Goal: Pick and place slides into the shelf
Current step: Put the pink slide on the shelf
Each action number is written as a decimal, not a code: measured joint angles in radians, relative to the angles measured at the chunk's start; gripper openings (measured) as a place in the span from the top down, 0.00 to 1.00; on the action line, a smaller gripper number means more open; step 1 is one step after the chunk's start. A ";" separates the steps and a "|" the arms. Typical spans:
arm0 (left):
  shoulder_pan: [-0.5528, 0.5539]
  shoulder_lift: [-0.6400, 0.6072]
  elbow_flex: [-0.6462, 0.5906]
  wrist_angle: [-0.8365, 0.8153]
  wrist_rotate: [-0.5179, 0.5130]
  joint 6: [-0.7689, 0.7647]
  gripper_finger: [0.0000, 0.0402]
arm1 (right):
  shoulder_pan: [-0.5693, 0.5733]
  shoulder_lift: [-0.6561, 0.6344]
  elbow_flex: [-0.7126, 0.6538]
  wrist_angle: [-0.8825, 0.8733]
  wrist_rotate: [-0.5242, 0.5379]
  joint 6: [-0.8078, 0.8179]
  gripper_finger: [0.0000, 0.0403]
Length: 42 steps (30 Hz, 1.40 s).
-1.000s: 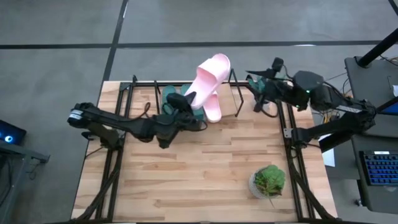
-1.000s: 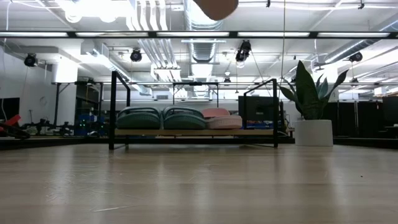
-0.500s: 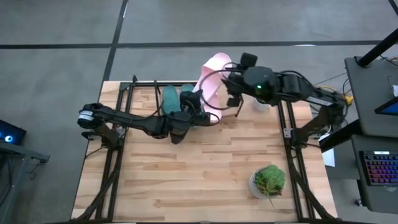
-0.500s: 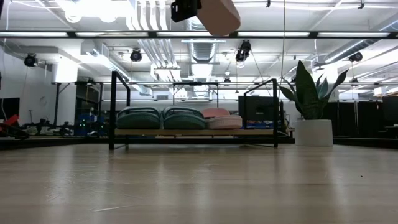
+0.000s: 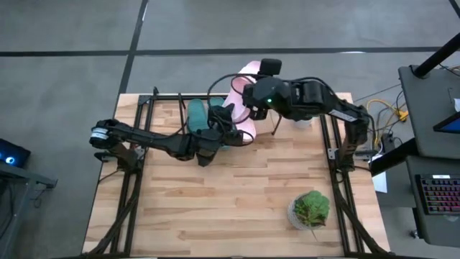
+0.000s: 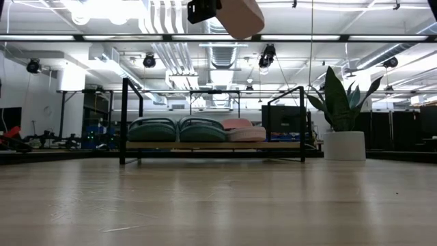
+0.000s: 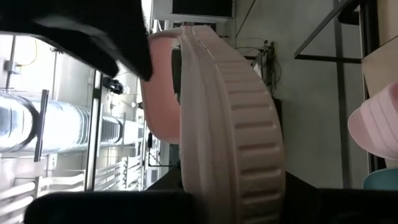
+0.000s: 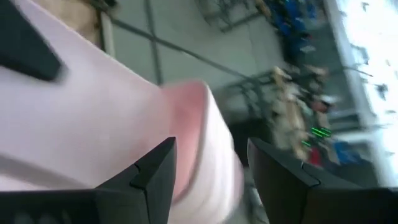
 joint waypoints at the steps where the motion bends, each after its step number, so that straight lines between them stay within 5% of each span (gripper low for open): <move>1: 0.000 0.000 0.000 0.000 0.000 0.001 0.90 | -0.003 0.006 -0.004 0.000 0.031 -0.012 0.54; 18: 0.001 0.000 0.000 0.005 0.000 0.024 0.90 | -0.064 0.027 -0.003 -0.022 0.041 -0.050 0.55; 22: 0.001 0.000 0.000 0.019 0.000 0.026 0.90 | -0.066 0.028 -0.003 -0.027 0.016 -0.058 0.66; 28: 0.000 0.000 0.004 0.032 0.001 0.033 0.90 | -0.066 0.029 -0.003 -0.037 -0.003 -0.088 0.95; 42: -0.001 0.000 0.004 0.053 0.003 0.038 0.90 | -0.066 0.029 -0.003 -0.031 0.006 -0.135 0.98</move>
